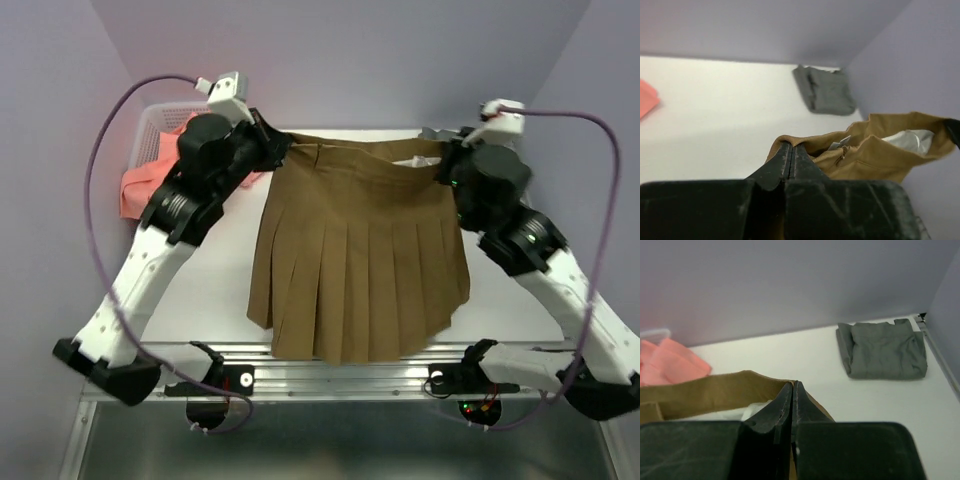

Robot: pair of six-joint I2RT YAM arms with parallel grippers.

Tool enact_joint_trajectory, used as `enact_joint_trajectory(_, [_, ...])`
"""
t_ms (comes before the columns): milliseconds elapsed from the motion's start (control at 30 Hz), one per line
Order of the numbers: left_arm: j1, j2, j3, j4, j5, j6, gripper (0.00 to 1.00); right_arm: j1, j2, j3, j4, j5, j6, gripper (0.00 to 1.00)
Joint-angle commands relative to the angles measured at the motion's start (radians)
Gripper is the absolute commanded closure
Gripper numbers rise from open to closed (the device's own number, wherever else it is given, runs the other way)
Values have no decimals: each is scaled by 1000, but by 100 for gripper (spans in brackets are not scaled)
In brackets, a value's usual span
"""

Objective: Fold and stack the skirts

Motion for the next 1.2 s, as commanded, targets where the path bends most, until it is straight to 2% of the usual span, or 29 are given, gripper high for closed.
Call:
enact_joint_trajectory(0, [172,163,57,40,69,46,100,-103,203,59,131,-19,-82,99])
enact_joint_trajectory(33, [194,240,130,41,99,83,100,-148,251,96,132,-86,-82,99])
enact_joint_trajectory(100, [233,332,270,-1,140,117,100,-264,352,274,135,-230,-94,99])
enact_joint_trajectory(133, [240,433,467,-73,143,161,100,-283,460,360,132,-252,-104,99])
enact_joint_trajectory(167, [243,485,587,-119,134,173,100,-283,507,441,134,-258,-123,99])
enact_joint_trajectory(200, [247,539,701,-168,140,189,100,-294,547,592,132,-260,-169,100])
enact_joint_trajectory(233, [252,618,905,-234,145,204,100,-294,581,657,112,-257,-175,99])
enact_joint_trajectory(300, [261,639,987,-244,139,221,100,-294,619,721,108,-267,-189,99])
enact_joint_trajectory(400, [278,520,746,-99,186,219,100,-294,567,665,115,-286,-180,99])
enact_joint_trajectory(433, [280,444,561,-4,195,219,100,-294,544,565,132,-293,-175,99])
enact_joint_trajectory(500, [280,377,387,78,215,219,100,-294,463,435,155,-310,-158,99])
enact_joint_trajectory(533, [281,321,229,142,214,212,100,-294,436,363,172,-315,-145,99])
enact_joint_trajectory(567, [280,296,147,173,218,212,100,-294,374,209,184,-332,-119,99])
enact_joint_trajectory(600, [278,245,-13,242,229,207,100,-294,344,125,206,-341,-97,99])
enact_joint_trajectory(633, [278,222,-92,277,238,207,100,-294,314,42,213,-344,-74,99])
enact_joint_trajectory(667, [278,204,-178,313,249,212,100,-294,285,-121,218,-344,-47,99])
enact_joint_trajectory(700, [274,184,-261,352,248,213,100,-294,261,-202,218,-344,28,99])
enact_joint_trajectory(733, [270,167,-420,403,246,209,100,-294,210,-278,217,-346,64,99])
enact_joint_trajectory(800, [266,124,-578,468,248,149,100,-294,167,-483,210,-390,162,99])
enact_joint_trajectory(833, [248,90,-751,571,260,122,100,-294,130,-536,183,-410,188,99])
enact_joint_trajectory(900, [211,61,-904,653,289,30,100,-294,99,-619,135,-472,228,91])
enact_joint_trajectory(933, [151,26,-1003,673,272,-30,100,-294,66,-664,38,-531,247,84])
enact_joint_trajectory(967, [111,1,-1036,661,236,-62,93,-294,44,-682,-7,-562,266,77])
enact_joint_trajectory(1000, [68,-31,-1059,646,202,-84,76,-294,17,-699,-47,-606,277,67])
enact_joint_trajectory(1033, [28,-63,-1078,629,173,-102,54,-294,-15,-710,-107,-644,285,53])
enact_joint_trajectory(1067, [-28,-132,-1076,568,133,-125,2,-294,-86,-718,-125,-642,291,25])
enact_joint_trajectory(1167, [-62,-261,-1058,481,93,-164,1,-294,-177,-668,-164,-622,303,0])
